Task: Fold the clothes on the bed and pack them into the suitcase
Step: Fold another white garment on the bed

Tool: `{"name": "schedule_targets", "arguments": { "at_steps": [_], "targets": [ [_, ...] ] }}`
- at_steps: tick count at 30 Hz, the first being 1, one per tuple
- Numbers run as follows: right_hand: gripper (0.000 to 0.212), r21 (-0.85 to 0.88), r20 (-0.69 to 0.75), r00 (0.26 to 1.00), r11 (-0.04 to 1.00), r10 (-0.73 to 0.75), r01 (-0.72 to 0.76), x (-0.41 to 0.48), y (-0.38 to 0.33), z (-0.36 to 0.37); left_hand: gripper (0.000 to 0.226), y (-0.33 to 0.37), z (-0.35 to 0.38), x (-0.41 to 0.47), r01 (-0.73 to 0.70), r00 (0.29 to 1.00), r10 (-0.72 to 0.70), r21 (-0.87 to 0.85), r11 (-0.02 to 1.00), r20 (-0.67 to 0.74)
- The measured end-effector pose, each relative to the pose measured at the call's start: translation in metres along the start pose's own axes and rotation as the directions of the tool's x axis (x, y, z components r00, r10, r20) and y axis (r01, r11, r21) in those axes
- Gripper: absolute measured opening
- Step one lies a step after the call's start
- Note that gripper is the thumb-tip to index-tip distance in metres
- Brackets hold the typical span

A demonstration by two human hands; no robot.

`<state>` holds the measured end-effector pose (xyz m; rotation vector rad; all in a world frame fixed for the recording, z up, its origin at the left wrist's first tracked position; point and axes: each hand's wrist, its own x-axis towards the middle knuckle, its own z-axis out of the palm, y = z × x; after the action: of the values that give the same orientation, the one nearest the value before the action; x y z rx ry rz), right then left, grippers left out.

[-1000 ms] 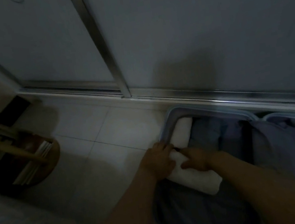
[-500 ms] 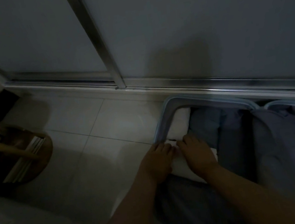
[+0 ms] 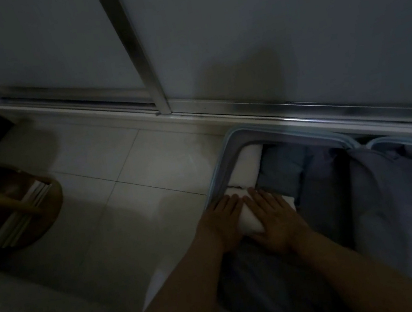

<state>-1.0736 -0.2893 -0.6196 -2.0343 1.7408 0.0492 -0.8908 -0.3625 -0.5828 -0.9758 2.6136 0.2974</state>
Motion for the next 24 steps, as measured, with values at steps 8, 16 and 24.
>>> {"name": "schedule_targets", "arguments": {
  "at_steps": [8, 16, 24],
  "targets": [
    [0.086, 0.013, 0.153, 0.985, 0.996, 0.084, -0.087, 0.0, -0.03, -0.067, 0.06, -0.01, -0.07, -0.024, 0.131, 0.991, -0.114, -0.306, 0.943, 0.073],
    [0.063, -0.022, -0.064, 0.989, 0.991, -0.132, 0.131, -0.001, -0.143, -0.196, 0.051, -0.069, -0.189, -0.135, 0.268, 0.912, -0.357, -0.363, 0.892, -0.204],
    [0.062, -0.043, -0.206, 0.888, 0.911, -0.41, 0.411, -0.016, -0.366, -0.291, 0.044, -0.134, -0.266, -0.354, 0.438, 0.673, -0.602, -0.425, 0.792, -0.429]
  ]
}}
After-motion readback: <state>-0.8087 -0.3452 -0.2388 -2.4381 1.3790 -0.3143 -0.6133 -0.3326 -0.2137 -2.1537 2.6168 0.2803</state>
